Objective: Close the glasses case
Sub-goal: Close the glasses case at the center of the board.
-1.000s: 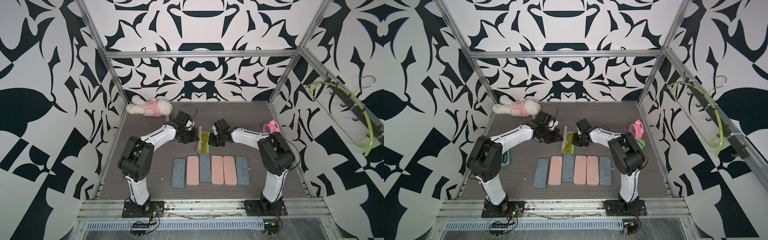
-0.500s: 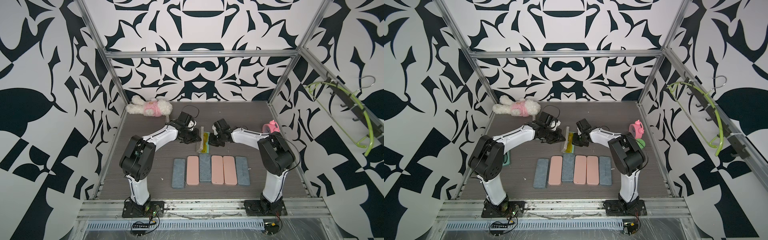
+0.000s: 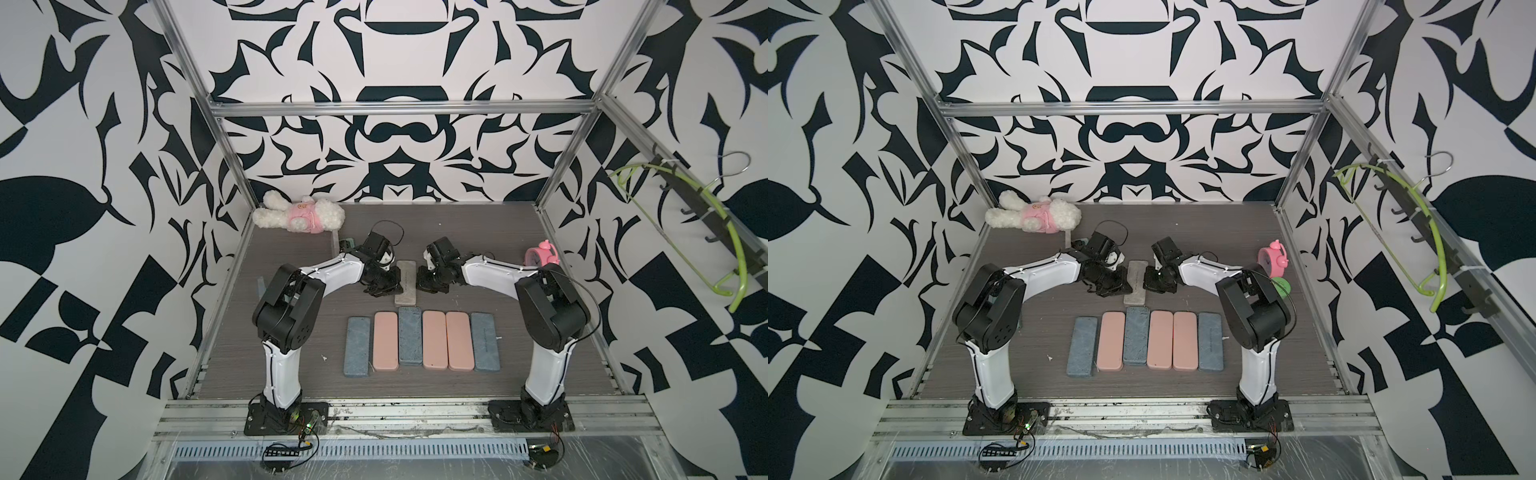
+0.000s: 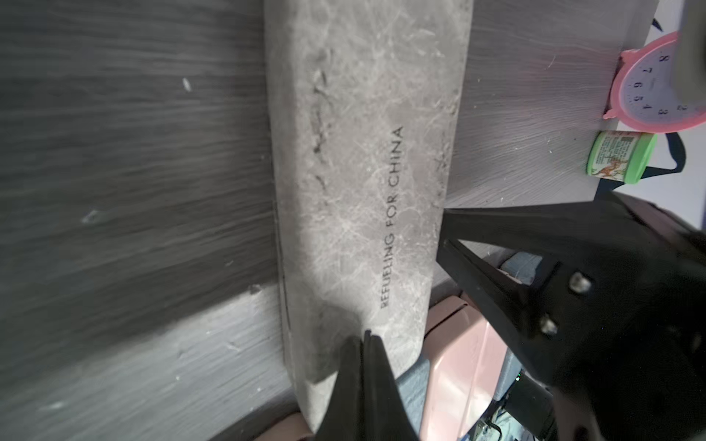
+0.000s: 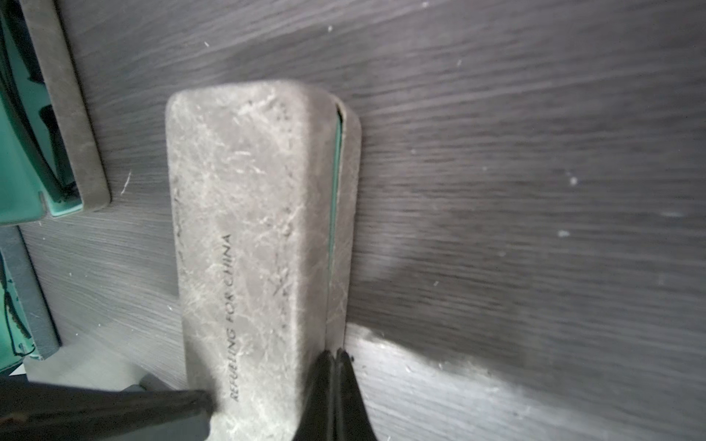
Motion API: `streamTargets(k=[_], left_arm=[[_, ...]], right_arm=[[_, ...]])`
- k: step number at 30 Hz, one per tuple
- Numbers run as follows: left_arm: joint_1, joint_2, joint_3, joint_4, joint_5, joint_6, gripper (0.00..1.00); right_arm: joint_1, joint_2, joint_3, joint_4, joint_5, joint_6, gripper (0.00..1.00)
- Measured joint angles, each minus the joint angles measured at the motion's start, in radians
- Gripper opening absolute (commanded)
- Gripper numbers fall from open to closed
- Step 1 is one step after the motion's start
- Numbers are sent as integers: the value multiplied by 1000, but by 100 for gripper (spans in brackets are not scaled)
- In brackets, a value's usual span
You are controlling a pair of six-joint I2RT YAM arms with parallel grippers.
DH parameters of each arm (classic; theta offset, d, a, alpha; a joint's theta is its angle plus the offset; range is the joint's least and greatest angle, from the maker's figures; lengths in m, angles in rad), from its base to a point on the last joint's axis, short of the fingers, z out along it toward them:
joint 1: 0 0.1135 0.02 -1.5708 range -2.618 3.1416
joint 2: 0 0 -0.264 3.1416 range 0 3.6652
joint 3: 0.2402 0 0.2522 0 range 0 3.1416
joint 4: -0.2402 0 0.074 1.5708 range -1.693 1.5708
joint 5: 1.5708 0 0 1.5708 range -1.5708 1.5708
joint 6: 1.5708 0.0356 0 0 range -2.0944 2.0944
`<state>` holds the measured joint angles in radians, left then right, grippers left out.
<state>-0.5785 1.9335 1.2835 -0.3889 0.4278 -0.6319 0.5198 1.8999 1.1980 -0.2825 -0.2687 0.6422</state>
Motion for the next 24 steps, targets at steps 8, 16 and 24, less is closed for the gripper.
streamTargets(k=[8, 16, 24], left_arm=[[13, -6, 1, 3, 4, -32, 40], [42, -21, 53, -35, -25, -31, 69], [57, -20, 55, -44, -39, -43, 69]], right_arm=[[0, 0, 0, 0, -1, -8, 4], [0, 0, 0, -1, -1, -19, 4], [0, -1, 0, -5, -1, -23, 6]])
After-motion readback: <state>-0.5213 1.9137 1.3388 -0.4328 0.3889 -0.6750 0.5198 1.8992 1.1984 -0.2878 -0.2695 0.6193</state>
